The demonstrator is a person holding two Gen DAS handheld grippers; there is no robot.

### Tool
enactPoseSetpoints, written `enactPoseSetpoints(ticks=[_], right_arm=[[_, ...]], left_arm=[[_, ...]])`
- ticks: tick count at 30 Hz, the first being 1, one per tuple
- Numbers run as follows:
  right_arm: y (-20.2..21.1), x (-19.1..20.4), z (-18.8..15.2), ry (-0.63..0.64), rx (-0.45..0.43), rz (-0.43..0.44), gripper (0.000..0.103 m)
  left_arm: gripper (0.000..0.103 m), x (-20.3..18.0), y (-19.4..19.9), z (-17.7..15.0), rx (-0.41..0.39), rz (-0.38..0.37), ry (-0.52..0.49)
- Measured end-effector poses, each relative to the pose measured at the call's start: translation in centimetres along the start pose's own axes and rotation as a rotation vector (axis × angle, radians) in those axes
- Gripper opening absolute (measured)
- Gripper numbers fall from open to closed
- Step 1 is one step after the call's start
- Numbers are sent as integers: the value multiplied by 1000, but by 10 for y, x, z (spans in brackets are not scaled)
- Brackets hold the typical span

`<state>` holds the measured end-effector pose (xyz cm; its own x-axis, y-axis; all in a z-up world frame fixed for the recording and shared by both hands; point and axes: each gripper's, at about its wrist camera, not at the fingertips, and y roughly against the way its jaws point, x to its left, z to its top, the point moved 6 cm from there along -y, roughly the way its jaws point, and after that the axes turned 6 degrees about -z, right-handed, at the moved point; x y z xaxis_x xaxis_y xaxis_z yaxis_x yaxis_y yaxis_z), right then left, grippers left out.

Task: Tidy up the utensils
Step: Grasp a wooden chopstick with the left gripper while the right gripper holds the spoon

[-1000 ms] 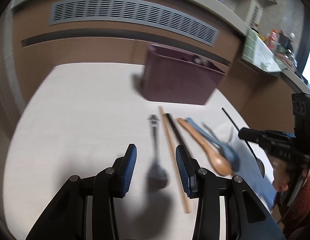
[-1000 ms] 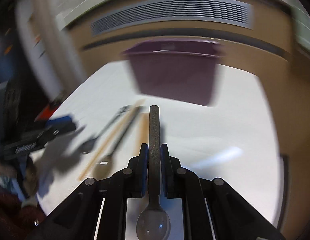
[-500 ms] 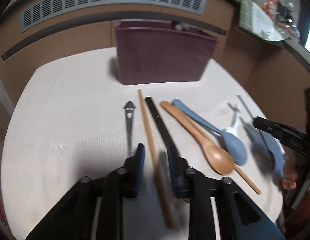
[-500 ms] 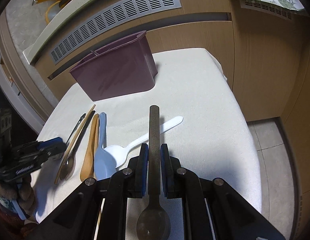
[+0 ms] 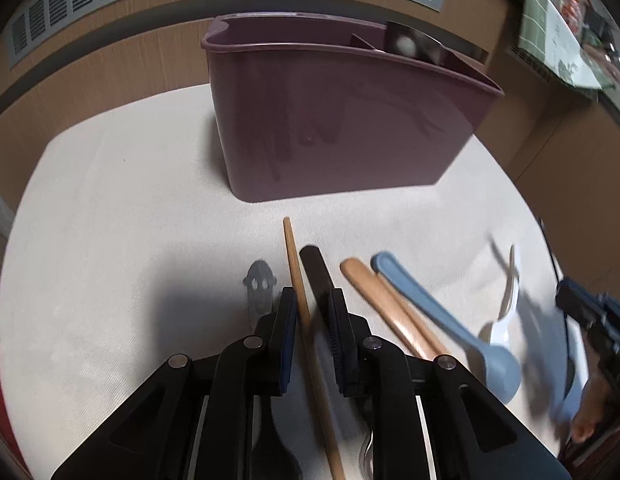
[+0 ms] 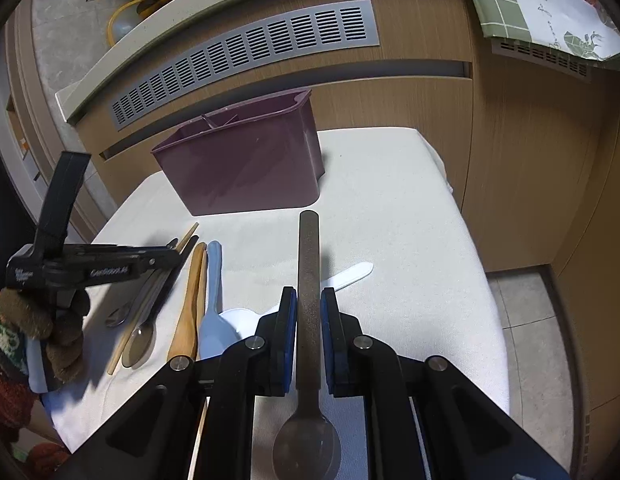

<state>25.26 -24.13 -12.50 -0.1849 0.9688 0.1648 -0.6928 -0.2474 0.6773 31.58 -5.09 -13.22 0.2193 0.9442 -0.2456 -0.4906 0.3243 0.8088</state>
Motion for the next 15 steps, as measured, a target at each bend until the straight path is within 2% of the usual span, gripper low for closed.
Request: enactPoseSetpoints(ticks=[3, 7, 15], right_arm=[[-2, 2, 0, -6, 8, 13, 10], [-1, 5, 1, 9, 5, 1, 10], [-3, 7, -3, 44, 20, -26, 10]], left_arm=[[17, 4, -5, 4, 9, -77, 38], [6, 5, 0, 2, -23, -75, 43], [5, -1, 67, -13, -212, -111, 51]])
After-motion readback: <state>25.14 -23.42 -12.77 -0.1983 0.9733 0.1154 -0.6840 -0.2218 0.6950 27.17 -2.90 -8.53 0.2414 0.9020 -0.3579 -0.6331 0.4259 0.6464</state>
